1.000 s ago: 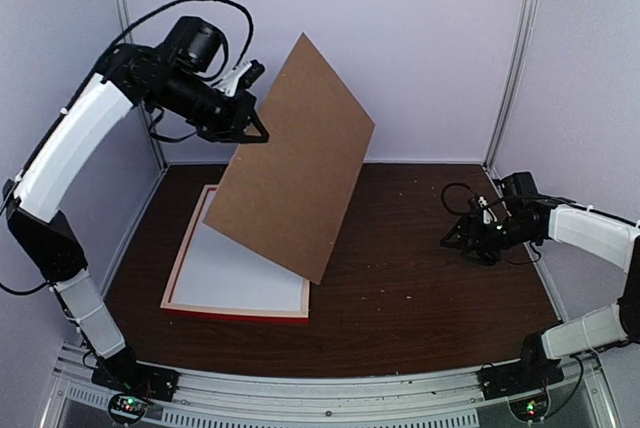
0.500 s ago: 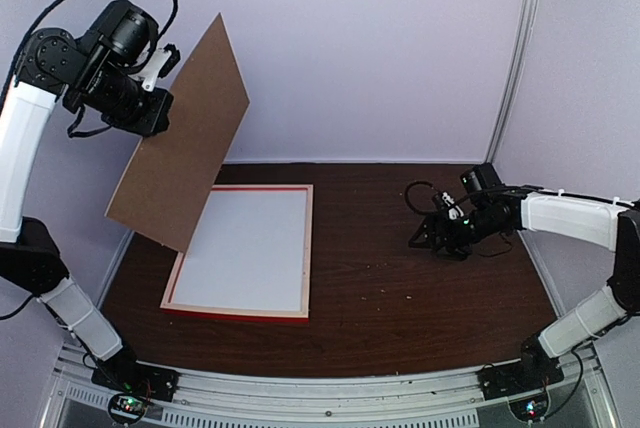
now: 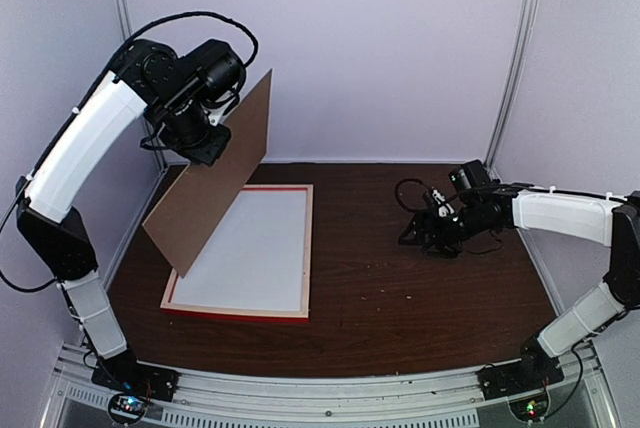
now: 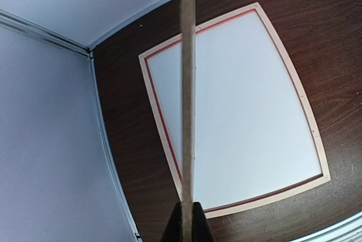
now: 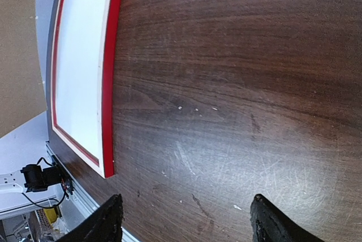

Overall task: Put the photo into the frame
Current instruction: Pass from the left arm to the right

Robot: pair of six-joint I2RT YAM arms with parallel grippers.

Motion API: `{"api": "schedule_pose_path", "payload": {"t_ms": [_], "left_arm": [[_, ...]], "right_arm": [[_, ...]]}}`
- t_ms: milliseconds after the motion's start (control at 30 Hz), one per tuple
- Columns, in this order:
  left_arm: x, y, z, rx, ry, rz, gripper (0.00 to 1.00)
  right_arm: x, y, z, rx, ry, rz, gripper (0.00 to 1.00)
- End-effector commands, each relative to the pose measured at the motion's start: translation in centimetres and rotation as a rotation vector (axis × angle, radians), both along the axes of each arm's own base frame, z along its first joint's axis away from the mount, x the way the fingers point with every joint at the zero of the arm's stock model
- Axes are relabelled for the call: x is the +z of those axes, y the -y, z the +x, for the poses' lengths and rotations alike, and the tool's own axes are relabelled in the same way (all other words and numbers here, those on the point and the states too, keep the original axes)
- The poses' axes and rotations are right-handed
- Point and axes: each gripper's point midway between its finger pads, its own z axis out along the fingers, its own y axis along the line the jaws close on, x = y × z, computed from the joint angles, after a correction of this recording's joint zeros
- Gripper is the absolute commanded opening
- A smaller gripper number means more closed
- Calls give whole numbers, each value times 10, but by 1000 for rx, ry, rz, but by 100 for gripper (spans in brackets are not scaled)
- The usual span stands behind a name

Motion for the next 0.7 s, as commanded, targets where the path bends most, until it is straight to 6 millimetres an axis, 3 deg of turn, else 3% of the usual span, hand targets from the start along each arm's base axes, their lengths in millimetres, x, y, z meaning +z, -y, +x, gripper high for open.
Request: {"api": "schedule_pose_path", "payload": {"t_ms": [0,233,400,533,667], "left_arm": [[-6,3,-13,-18,-45,78,0],[-20,43,-13,-84,-70,68,0],[-29,65,-15,-121,-86,37,0],[-35,82,-16,-149,-94,14,0],[-39,92,-17,-167,-99,-1,0]], "right_arm": [[49,-24,21,-16,121,77,77],[149,-68,46,-46,276,284,81],[208,-100,61,-61,348,419,83],[233,-128,72,-72,363,476,84],[242,-146,87,-124,341,548,84]]}}
